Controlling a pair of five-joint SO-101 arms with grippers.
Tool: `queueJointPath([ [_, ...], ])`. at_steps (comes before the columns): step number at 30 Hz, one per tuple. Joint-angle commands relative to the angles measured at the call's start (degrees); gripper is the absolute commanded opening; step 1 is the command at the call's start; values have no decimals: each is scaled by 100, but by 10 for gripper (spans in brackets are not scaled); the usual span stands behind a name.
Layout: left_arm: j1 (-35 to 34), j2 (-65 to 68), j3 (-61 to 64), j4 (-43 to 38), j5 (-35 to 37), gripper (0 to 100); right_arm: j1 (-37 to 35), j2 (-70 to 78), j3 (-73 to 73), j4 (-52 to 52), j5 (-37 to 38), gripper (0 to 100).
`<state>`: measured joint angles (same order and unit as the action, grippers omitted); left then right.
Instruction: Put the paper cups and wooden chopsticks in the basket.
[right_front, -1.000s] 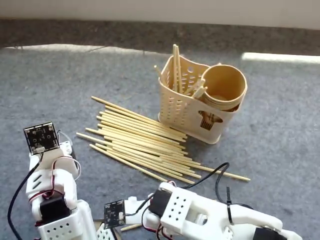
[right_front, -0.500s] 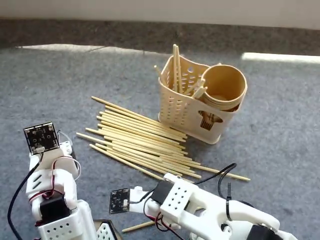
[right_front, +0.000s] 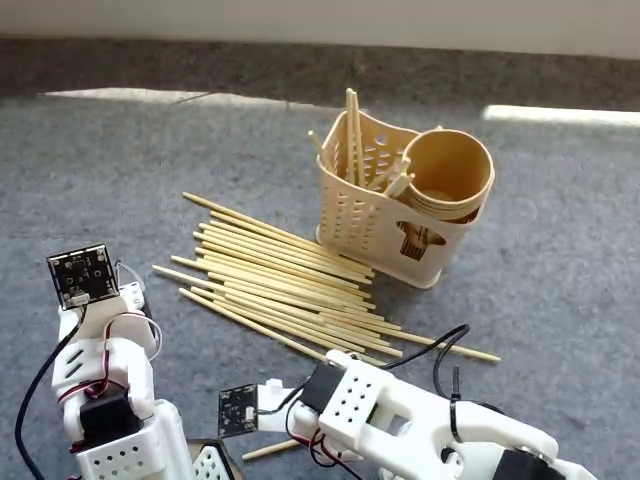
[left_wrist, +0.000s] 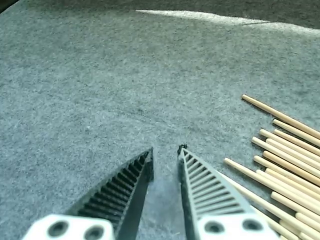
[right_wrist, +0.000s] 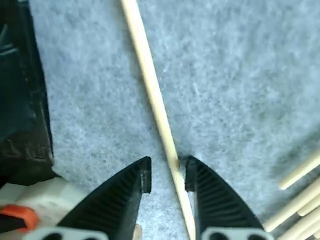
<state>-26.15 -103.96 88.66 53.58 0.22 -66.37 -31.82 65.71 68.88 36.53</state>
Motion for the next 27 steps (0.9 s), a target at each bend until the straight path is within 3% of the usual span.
queueJointPath([
  [1,84,-13,-40,-132,18,98,-84,13,-22,-110,79,160],
  [7,84,-13,-40,-132,18,98,198,13,-13,-453,220,148],
  [13,84,-13,-40,-132,18,98,286,13,-13,-462,220,35],
  [21,84,-13,-40,-132,18,98,268,22,66,-453,220,44],
  [27,84,-13,-40,-132,18,98,251,22,365,-435,220,156],
])
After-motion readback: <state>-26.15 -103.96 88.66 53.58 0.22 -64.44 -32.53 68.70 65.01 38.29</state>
